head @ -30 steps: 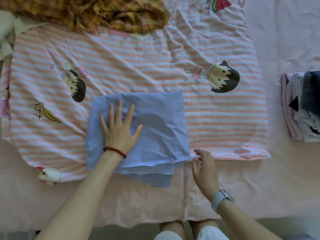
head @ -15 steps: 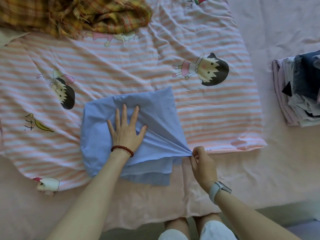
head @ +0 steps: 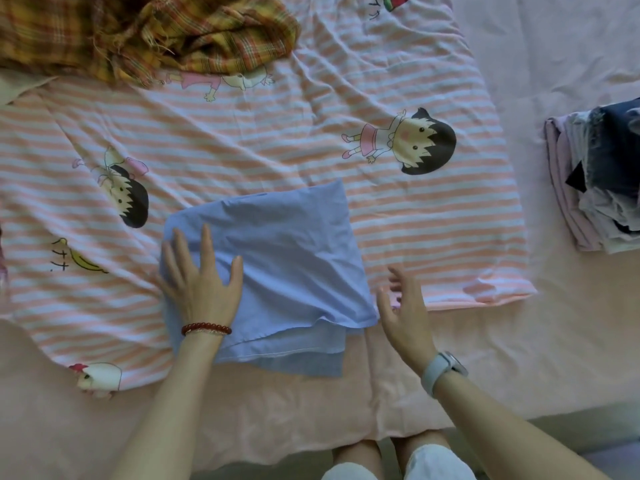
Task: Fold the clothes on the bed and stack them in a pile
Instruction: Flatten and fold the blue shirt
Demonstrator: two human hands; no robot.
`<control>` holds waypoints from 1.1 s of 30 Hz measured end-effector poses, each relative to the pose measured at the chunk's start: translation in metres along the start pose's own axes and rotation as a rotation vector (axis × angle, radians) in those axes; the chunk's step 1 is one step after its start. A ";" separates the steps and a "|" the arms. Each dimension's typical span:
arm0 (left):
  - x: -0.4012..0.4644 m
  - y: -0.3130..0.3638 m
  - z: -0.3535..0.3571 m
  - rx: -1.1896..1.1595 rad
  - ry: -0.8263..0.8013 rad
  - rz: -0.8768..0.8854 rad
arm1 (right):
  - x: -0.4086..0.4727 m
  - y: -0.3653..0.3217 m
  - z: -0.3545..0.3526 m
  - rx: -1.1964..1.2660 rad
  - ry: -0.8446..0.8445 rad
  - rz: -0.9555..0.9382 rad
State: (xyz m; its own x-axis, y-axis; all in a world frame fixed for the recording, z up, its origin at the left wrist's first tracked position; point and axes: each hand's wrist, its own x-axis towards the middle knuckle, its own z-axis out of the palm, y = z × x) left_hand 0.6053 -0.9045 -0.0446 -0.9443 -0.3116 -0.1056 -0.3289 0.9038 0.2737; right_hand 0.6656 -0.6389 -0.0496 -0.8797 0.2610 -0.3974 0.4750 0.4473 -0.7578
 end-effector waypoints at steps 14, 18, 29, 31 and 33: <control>0.021 -0.044 -0.005 -0.408 0.012 -0.344 | 0.055 -0.032 0.033 0.050 -0.163 0.003; 0.028 -0.059 -0.014 -0.238 -0.277 -0.546 | 0.063 -0.034 0.034 0.221 -0.289 0.193; 0.021 -0.050 -0.013 -0.873 -0.427 -0.437 | 0.051 -0.050 0.041 0.249 -0.156 0.129; 0.017 -0.046 -0.012 -0.963 -0.424 -0.427 | 0.050 -0.052 0.039 0.250 -0.133 0.121; 0.014 -0.046 -0.010 -1.015 -0.397 -0.422 | 0.048 -0.055 0.037 0.249 -0.122 0.091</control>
State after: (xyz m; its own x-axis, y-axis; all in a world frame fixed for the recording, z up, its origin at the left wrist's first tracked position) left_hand 0.6067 -0.9532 -0.0492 -0.7477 -0.2554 -0.6130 -0.6425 0.0449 0.7649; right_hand 0.5962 -0.6824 -0.0462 -0.8370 0.1790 -0.5171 0.5456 0.1991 -0.8141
